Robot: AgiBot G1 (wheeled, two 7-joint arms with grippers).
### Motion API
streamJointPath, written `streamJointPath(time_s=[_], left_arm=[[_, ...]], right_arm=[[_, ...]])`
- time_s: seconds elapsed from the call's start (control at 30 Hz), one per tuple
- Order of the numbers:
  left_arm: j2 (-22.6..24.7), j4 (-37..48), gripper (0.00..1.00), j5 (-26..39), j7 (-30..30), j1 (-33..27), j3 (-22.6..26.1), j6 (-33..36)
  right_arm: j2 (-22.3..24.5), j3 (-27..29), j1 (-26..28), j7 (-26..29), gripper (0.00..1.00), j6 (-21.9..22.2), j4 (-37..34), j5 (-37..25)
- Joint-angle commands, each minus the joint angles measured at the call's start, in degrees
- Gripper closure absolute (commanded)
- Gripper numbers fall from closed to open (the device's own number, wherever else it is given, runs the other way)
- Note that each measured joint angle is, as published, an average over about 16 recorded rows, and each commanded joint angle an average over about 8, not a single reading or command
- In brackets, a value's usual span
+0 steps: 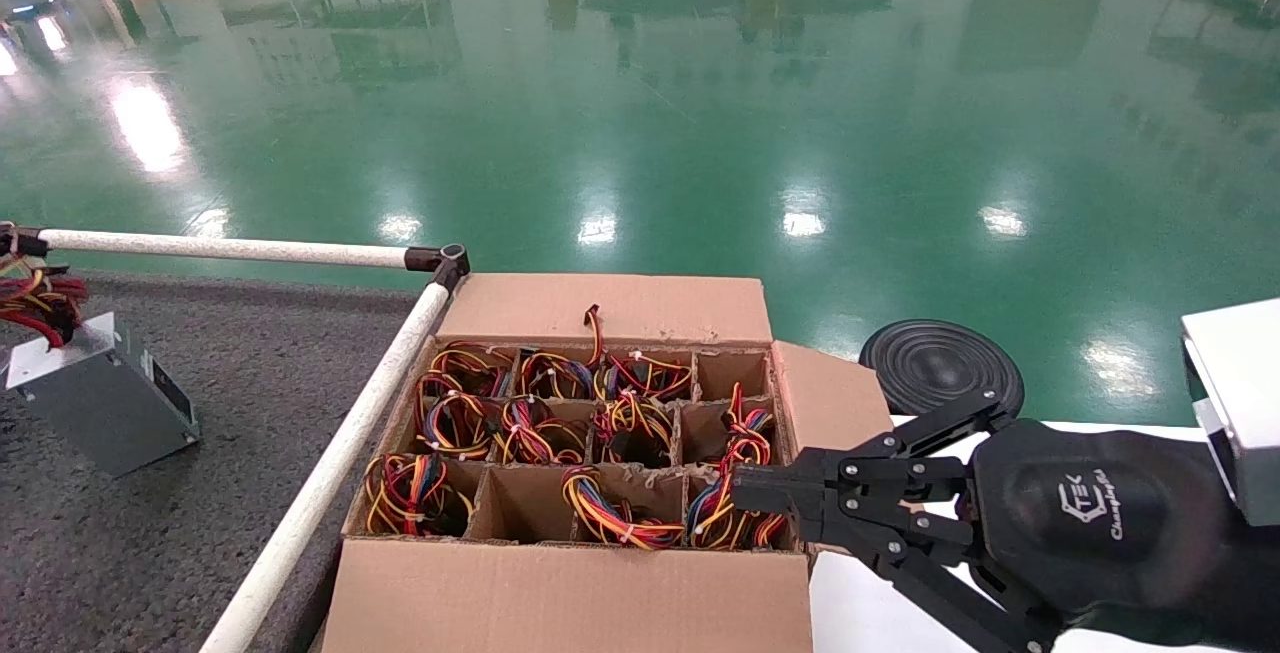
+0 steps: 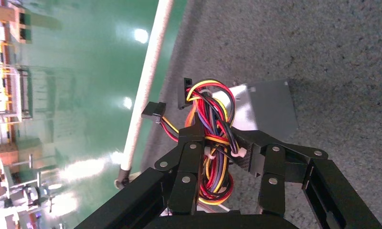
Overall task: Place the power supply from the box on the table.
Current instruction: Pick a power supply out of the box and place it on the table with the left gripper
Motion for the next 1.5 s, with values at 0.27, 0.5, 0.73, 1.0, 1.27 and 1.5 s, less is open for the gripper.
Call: streamJointPath(time_s=[0.27, 0.5, 0.73, 1.0, 1.27, 1.5], left_arm=[[0.7, 1.2, 0.61, -0.3, 0.4, 2.0, -0.1, -1.4], [1.3, 1.8, 0.00, -0.4, 0.6, 2.6, -0.3, -1.7], [1.6, 2.1, 0.00, -0.5, 0.7, 2.8, -0.4, -1.8], [1.8, 2.3, 0.00, -0.6, 0.7, 3.0, -0.4, -1.9], [1.9, 2.4, 0.00, -0.6, 0.7, 3.1, -0.4, -2.0], [1.9, 2.4, 0.00, -0.6, 0.7, 3.2, -0.4, -2.0]], right_arm=[[0.0, 0.0, 0.0, 0.0, 1.00, 0.0, 0.0, 0.0], [0.0, 0.0, 0.0, 0.0, 1.00, 0.0, 0.0, 0.0], [0.0, 0.0, 0.0, 0.0, 1.00, 0.0, 0.0, 0.0], [0.0, 0.0, 0.0, 0.0, 1.00, 0.0, 0.0, 0.0], [0.0, 0.0, 0.0, 0.0, 1.00, 0.0, 0.0, 0.0], [0.0, 0.0, 0.0, 0.0, 1.00, 0.0, 0.0, 0.0]])
